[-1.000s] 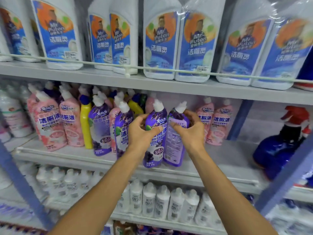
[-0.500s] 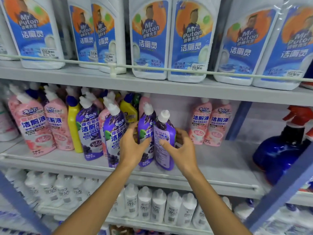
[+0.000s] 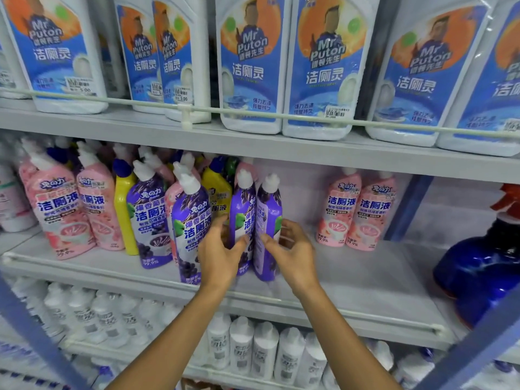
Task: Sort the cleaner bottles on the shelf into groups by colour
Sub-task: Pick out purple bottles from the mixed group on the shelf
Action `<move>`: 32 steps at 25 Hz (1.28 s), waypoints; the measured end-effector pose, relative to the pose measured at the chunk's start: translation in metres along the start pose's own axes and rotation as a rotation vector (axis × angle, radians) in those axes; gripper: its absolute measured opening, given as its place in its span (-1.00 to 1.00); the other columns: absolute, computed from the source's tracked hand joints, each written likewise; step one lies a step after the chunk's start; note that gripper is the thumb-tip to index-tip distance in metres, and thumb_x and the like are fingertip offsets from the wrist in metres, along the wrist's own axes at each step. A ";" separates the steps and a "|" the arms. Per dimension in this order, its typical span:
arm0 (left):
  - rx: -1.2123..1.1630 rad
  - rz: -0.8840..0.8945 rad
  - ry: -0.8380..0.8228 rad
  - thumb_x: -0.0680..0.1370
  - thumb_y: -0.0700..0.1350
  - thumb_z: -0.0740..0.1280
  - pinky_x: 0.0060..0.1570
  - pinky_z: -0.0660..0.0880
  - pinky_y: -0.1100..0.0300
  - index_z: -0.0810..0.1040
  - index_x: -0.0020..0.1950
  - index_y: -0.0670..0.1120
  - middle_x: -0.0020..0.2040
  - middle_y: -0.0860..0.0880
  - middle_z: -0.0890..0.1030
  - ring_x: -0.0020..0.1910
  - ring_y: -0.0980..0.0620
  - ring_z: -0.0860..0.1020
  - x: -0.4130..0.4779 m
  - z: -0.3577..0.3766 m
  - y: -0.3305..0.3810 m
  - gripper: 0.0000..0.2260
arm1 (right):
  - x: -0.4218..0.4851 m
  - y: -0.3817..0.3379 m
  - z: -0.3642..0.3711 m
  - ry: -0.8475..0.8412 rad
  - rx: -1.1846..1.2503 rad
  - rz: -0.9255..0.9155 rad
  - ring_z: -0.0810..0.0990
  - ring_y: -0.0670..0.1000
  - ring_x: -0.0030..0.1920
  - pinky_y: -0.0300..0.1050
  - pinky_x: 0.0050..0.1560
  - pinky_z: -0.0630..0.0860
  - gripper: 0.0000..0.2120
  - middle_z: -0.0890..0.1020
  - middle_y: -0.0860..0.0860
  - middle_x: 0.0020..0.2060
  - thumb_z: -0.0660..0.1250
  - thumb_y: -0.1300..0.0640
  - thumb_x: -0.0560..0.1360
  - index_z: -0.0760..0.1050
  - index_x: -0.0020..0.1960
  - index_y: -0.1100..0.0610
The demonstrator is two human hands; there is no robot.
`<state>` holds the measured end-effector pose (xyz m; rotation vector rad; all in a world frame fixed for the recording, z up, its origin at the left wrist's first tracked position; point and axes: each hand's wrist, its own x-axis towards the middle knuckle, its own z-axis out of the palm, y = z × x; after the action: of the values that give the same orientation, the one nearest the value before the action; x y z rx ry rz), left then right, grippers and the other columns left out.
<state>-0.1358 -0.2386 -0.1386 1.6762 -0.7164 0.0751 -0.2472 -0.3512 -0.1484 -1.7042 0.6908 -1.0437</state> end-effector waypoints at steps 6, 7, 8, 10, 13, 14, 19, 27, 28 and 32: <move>0.102 0.023 0.048 0.47 -0.12 0.54 -0.02 0.64 -0.03 0.52 0.21 0.03 0.00 0.02 0.71 -0.04 -0.06 0.69 0.016 0.019 -0.010 -0.63 | 0.016 0.002 0.015 0.044 0.056 0.064 0.70 -0.02 0.02 -0.10 0.04 0.67 -0.63 0.71 -0.08 -0.03 0.62 0.10 0.40 0.55 0.11 -0.06; 0.108 0.029 0.073 0.47 -0.13 0.53 -0.04 0.64 -0.06 0.53 0.21 0.00 0.01 -0.02 0.71 -0.04 -0.10 0.69 0.019 0.023 -0.011 -0.64 | 0.021 0.000 0.020 0.057 0.052 0.071 0.70 -0.01 0.01 -0.10 0.04 0.66 -0.63 0.70 -0.10 -0.05 0.62 0.10 0.40 0.53 0.09 -0.09; 0.102 0.029 0.096 0.47 -0.15 0.53 -0.06 0.63 -0.08 0.54 0.19 -0.03 0.01 -0.05 0.70 -0.04 -0.12 0.69 0.023 0.027 -0.012 -0.66 | 0.027 0.000 0.025 0.065 0.044 0.081 0.69 -0.01 0.00 -0.07 0.06 0.66 -0.63 0.69 -0.10 -0.05 0.62 0.09 0.39 0.53 0.09 -0.09; 0.084 0.017 0.118 0.47 -0.16 0.51 -0.07 0.63 -0.08 0.55 0.16 -0.05 -0.02 -0.07 0.69 -0.07 -0.13 0.68 0.028 0.033 -0.014 -0.71 | 0.037 0.003 0.034 0.076 0.035 0.103 0.70 0.00 0.00 0.03 0.08 0.66 -0.62 0.69 -0.07 -0.05 0.62 0.08 0.39 0.53 0.10 -0.08; 0.075 0.014 0.123 0.49 -0.13 0.50 -0.07 0.63 -0.06 0.55 0.14 -0.03 -0.04 -0.05 0.70 -0.10 -0.10 0.68 0.033 0.038 -0.016 -0.73 | 0.048 0.007 0.038 0.081 0.020 0.126 0.70 0.02 0.01 0.08 0.06 0.67 -0.61 0.69 -0.07 -0.04 0.63 0.05 0.37 0.54 0.11 -0.09; 0.074 0.025 0.123 0.49 -0.13 0.50 -0.08 0.63 -0.05 0.55 0.14 -0.03 -0.04 -0.04 0.70 -0.10 -0.09 0.68 0.034 0.038 -0.018 -0.74 | 0.051 0.008 0.037 0.077 0.010 0.127 0.70 0.02 0.02 0.08 0.06 0.67 -0.61 0.69 -0.08 -0.04 0.63 0.05 0.38 0.55 0.13 -0.06; 0.119 0.019 0.124 0.48 -0.05 0.50 -0.09 0.62 -0.03 0.51 0.10 0.06 -0.03 -0.01 0.68 -0.09 -0.08 0.68 0.039 0.043 -0.022 -0.75 | 0.056 0.008 0.034 0.060 0.014 0.131 0.69 0.04 0.07 0.02 0.09 0.66 -0.54 0.68 -0.03 0.02 0.61 0.06 0.41 0.57 0.25 0.07; 0.078 -0.052 0.098 0.47 -0.04 0.50 -0.03 0.64 -0.05 0.51 0.10 0.14 -0.01 0.01 0.68 -0.07 -0.03 0.67 0.044 0.046 -0.025 -0.73 | 0.057 0.005 0.033 0.063 0.023 0.128 0.68 0.05 0.06 -0.26 -0.04 0.63 -0.52 0.69 0.05 0.08 0.60 0.11 0.42 0.56 0.29 0.13; 0.056 -0.052 0.094 0.48 -0.06 0.50 -0.01 0.64 -0.05 0.54 0.10 0.13 -0.01 0.01 0.68 -0.07 -0.02 0.67 0.044 0.045 -0.025 -0.74 | 0.057 0.004 0.033 0.060 0.024 0.138 0.68 0.07 0.07 -0.13 0.04 0.66 -0.51 0.69 0.06 0.09 0.60 0.11 0.42 0.56 0.29 0.13; -0.002 -0.055 0.078 0.50 -0.18 0.49 0.06 0.64 0.08 0.64 0.15 -0.04 0.02 0.01 0.70 -0.12 0.20 0.64 0.037 0.035 -0.016 -0.76 | 0.058 0.003 0.031 0.034 0.060 0.180 0.68 0.10 0.08 0.08 0.13 0.66 -0.51 0.69 0.11 0.12 0.61 0.12 0.41 0.56 0.28 0.14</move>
<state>-0.1095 -0.2845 -0.1457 1.6807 -0.6110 0.0997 -0.1920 -0.3864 -0.1373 -1.5457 0.8115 -0.9593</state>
